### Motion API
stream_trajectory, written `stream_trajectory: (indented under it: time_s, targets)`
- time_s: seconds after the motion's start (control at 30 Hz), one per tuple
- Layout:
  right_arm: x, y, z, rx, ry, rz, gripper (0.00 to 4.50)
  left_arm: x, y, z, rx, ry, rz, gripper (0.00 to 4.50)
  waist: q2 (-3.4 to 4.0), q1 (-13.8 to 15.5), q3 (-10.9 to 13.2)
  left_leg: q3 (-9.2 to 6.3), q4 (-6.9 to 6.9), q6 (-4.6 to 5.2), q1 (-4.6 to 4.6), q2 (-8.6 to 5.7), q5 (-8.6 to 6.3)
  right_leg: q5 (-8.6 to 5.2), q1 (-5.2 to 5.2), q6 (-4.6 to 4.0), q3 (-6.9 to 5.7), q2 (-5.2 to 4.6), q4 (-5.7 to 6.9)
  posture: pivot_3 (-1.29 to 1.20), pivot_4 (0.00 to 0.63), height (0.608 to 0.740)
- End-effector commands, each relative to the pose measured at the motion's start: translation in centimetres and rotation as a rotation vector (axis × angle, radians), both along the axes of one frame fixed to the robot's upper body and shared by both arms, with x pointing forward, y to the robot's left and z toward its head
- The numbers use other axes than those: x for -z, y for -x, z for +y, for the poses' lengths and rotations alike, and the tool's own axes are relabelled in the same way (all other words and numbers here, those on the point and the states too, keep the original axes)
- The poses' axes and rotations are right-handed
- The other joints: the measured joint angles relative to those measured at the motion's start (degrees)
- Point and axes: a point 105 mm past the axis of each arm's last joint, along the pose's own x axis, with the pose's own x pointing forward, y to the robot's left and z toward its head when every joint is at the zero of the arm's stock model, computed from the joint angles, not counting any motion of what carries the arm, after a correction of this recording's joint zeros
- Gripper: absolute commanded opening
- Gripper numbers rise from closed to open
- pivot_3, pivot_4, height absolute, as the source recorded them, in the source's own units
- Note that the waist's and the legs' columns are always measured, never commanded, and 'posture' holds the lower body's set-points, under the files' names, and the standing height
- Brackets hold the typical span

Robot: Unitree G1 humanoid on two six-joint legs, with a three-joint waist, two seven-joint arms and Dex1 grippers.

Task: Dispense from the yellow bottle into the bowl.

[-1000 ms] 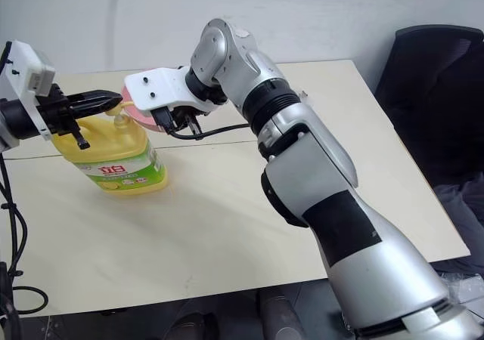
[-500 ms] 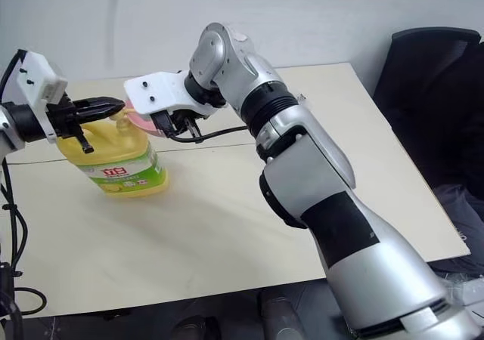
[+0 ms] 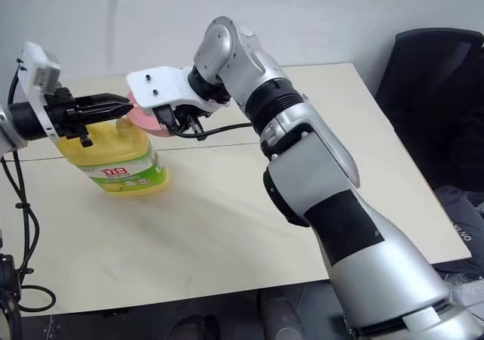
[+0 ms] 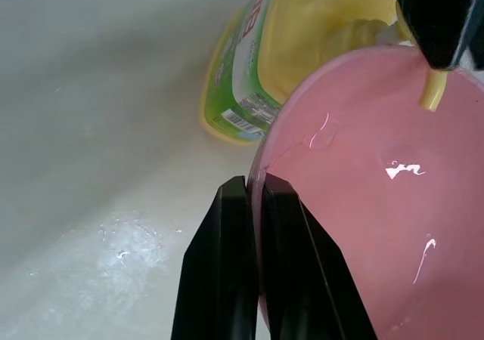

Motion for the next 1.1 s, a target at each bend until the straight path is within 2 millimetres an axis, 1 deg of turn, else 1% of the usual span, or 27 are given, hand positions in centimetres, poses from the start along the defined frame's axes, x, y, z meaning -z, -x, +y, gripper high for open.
stream_trajectory:
  time_s: [0.03, 0.1, 0.17, 0.23, 0.27, 0.3, 0.37, 0.43, 0.5, 0.53, 0.63, 0.7, 0.73, 0.87, 0.97, 1.0, 1.03, 1.1]
  targets:
    - [-0.9, 0.2, -1.7, -0.044, -0.029, 0.0, 0.0, -4.5, 3.6, 0.1, 0.05, 0.02, -0.102, 2.13, -0.03, 0.0, 0.0, 0.0, 0.02, -0.09, -0.24, -0.03, 0.05, 0.0, -0.28, 0.0, 0.0, -0.03, 0.06, 0.0, 0.15, 0.74]
    - [0.2, -0.1, -3.4, -0.049, -0.012, 0.016, 0.0, -5.0, 5.7, -0.2, 0.113, 0.004, -0.077, 2.74, -0.03, 0.0, 0.0, -0.01, -0.01, -0.1, -0.3, -0.04, 0.05, 0.0, -0.36, 0.0, 0.01, -0.06, 0.04, 0.0, 0.15, 0.74]
    - [1.6, -0.3, -5.3, -0.053, 0.013, 0.029, 0.0, -4.9, 7.7, -0.9, 0.174, -0.03, -0.029, 3.42, -0.04, 0.1, 0.0, -0.03, -0.05, -0.08, -0.3, -0.04, 0.04, 0.0, -0.36, 0.0, 0.0, -0.07, 0.02, 0.0, 0.15, 0.74]
    - [3.2, -0.2, -7.3, -0.042, 0.033, 0.05, 0.0, -3.6, 9.9, -1.7, 0.244, -0.092, 0.043, 4.04, -0.05, 0.2, 0.0, -0.08, -0.03, -0.03, -0.31, -0.09, 0.0, 0.0, -0.32, 0.0, -0.02, -0.11, 0.01, 0.0, 0.15, 0.74]
    - [4.2, -0.3, -8.4, -0.026, 0.04, 0.059, 0.0, -2.6, 10.8, -2.1, 0.267, -0.138, 0.085, 4.31, -0.04, 0.2, 0.0, -0.07, -0.03, -0.02, -0.33, -0.1, 0.0, 0.0, -0.31, 0.01, -0.01, -0.11, -0.06, 0.0, 0.15, 0.74]
    - [5.2, -0.4, -9.5, 0.003, 0.038, 0.07, 0.0, -1.2, 11.6, -2.4, 0.282, -0.187, 0.13, 4.48, -0.03, 0.2, 0.0, -0.07, -0.02, -0.01, -0.32, -0.1, 0.0, 0.0, -0.29, 0.01, 0.0, -0.11, -0.06, 0.0, 0.15, 0.74]
    - [7.1, -1.0, -11.6, 0.086, 0.022, 0.079, 0.0, 1.6, 12.7, -2.5, 0.282, -0.265, 0.208, 4.48, -0.04, 0.4, 0.1, -0.06, 0.03, -0.02, -0.32, -0.09, 0.0, -0.03, -0.25, 0.02, 0.02, -0.08, -0.11, 0.0, 0.15, 0.74]
    - [8.5, -1.5, -13.2, 0.158, 0.008, 0.079, 0.0, 3.9, 13.2, -2.1, 0.26, -0.325, 0.252, 4.48, -0.05, 0.4, 0.1, -0.06, 0.08, -0.09, -0.3, -0.09, 0.09, -0.06, -0.25, -0.02, 0.08, -0.02, -0.02, 0.0, 0.15, 0.74]
    - [9.5, -1.7, -14.2, 0.203, 0.003, 0.078, 0.0, 5.5, 13.5, -1.7, 0.238, -0.373, 0.269, 4.48, -0.09, 0.4, 0.2, -0.05, 0.08, -0.09, -0.17, -0.13, 0.11, -0.13, -0.25, -0.15, 0.13, 0.02, -0.07, 0.0, 0.15, 0.74]
    - [10.3, -1.8, -14.8, 0.229, 0.0, 0.091, 0.0, 6.5, 13.3, -1.4, 0.213, -0.401, 0.266, 4.48, -0.11, 0.3, 0.2, -0.05, 0.08, -0.04, -0.11, -0.19, 0.09, -0.15, -0.24, -0.19, 0.15, 0.07, -0.01, 0.0, 0.15, 0.74]
    - [12.2, -1.7, -16.0, 0.274, 0.003, 0.11, 0.0, 8.1, 12.9, -0.8, 0.167, -0.439, 0.246, 4.48, -0.09, 0.2, 0.2, -0.06, -0.02, -0.04, 0.15, -0.21, 0.1, -0.25, -0.15, -0.38, 0.26, 0.32, 0.1, 0.0, 0.15, 0.74]
    - [13.6, -1.7, -16.6, 0.298, 0.013, 0.1, 0.0, 8.7, 12.6, -0.6, 0.148, -0.45, 0.214, 4.48, -0.09, 0.3, 0.2, -0.14, -0.06, -0.08, 0.15, -0.12, 0.1, -0.27, -0.17, -0.44, 0.31, 0.84, 0.1, 0.0, 0.15, 0.74]
    - [14.2, -1.8, -16.8, 0.311, 0.012, 0.092, 0.0, 8.7, 12.3, -0.5, 0.133, -0.436, 0.193, 4.48, -0.1, 0.3, 0.2, -0.21, -0.06, -0.1, 0.14, -0.12, 0.09, -0.29, -0.18, -0.47, 0.34, 0.89, 0.11, 0.0, 0.15, 0.74]
    - [16.2, -2.3, -17.5, 0.361, 0.011, 0.065, 0.0, 8.6, 11.2, -0.4, 0.09, -0.404, 0.15, 4.48, -0.09, 0.4, 0.2, -0.23, -0.09, -0.1, 0.11, -0.13, 0.07, -0.28, -0.21, -0.46, 0.4, 0.87, 0.09, 0.0, 0.15, 0.74]
    - [16.7, -2.4, -17.9, 0.379, 0.008, 0.062, 0.0, 8.4, 10.8, -0.6, 0.089, -0.376, 0.134, 4.48, -0.1, 0.5, 0.2, -0.24, -0.09, -0.09, 0.11, -0.12, 0.07, -0.27, -0.19, -0.43, 0.41, 0.85, 0.07, 0.0, 0.15, 0.74]
    - [16.6, -2.4, -18.0, 0.392, -0.006, 0.077, 0.53, 8.3, 10.7, -0.7, 0.089, -0.369, 0.132, 4.5, -0.1, 0.5, 0.2, -0.24, -0.09, -0.09, 0.11, -0.13, 0.07, -0.26, -0.19, -0.43, 0.41, 0.85, 0.07, 0.0, 0.15, 0.74]
    - [16.3, -2.3, -18.2, 0.402, -0.027, 0.096, 0.74, 8.2, 10.7, -0.7, 0.09, -0.359, 0.133, 4.5, -0.1, 0.5, 0.2, -0.25, -0.09, -0.09, 0.11, -0.12, 0.07, -0.26, -0.19, -0.43, 0.41, 0.86, 0.08, 0.0, 0.15, 0.74]
    - [14.7, -2.1, -18.7, 0.436, -0.09, 0.148, 1.42, 8.1, 10.7, -0.7, 0.094, -0.338, 0.14, 4.5, -0.09, 0.7, 0.2, -0.26, -0.1, -0.08, 0.11, -0.11, 0.06, -0.26, -0.19, -0.43, 0.39, 0.86, 0.07, 0.0, 0.15, 0.74]
